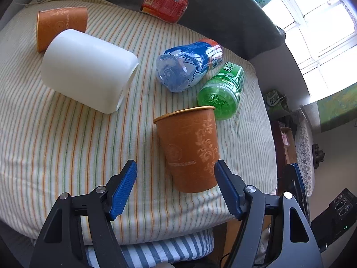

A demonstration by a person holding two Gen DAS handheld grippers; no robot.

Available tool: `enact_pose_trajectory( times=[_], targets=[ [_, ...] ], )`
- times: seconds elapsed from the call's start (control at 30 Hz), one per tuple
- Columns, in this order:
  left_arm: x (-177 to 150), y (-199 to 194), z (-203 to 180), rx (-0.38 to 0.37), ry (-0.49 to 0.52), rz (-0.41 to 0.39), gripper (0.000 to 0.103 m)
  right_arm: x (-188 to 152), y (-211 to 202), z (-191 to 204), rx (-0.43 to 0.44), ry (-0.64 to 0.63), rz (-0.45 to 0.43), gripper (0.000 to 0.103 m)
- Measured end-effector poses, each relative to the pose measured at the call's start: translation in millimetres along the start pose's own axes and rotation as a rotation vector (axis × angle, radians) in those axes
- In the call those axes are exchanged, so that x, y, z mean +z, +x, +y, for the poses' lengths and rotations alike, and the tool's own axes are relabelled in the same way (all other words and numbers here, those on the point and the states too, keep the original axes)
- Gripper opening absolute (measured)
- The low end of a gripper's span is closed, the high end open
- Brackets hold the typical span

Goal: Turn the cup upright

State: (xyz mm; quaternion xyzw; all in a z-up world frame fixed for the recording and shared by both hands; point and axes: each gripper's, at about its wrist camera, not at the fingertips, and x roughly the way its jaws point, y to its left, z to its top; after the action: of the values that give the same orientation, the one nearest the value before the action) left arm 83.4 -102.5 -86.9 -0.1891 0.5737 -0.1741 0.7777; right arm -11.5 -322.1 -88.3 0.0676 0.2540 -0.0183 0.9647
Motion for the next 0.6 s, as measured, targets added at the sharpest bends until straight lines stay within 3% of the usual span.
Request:
enact_pose_trajectory(
  times=[0.2, 0.43, 0.6],
  targets=[
    [-6, -20, 3, 0.020, 0.045, -0.063, 0.072, 11, 20, 9, 0.134, -0.026, 0.094, 0.094],
    [-24, -45, 5, 0.090, 0.132, -0.171, 0.072, 26, 66, 26, 0.333, -0.062, 0.321, 0.094],
    [-34, -54, 13, 0.147, 0.162, -0.219, 0.072, 31, 97, 44, 0.415, -0.104, 0.472, 0.094]
  ],
)
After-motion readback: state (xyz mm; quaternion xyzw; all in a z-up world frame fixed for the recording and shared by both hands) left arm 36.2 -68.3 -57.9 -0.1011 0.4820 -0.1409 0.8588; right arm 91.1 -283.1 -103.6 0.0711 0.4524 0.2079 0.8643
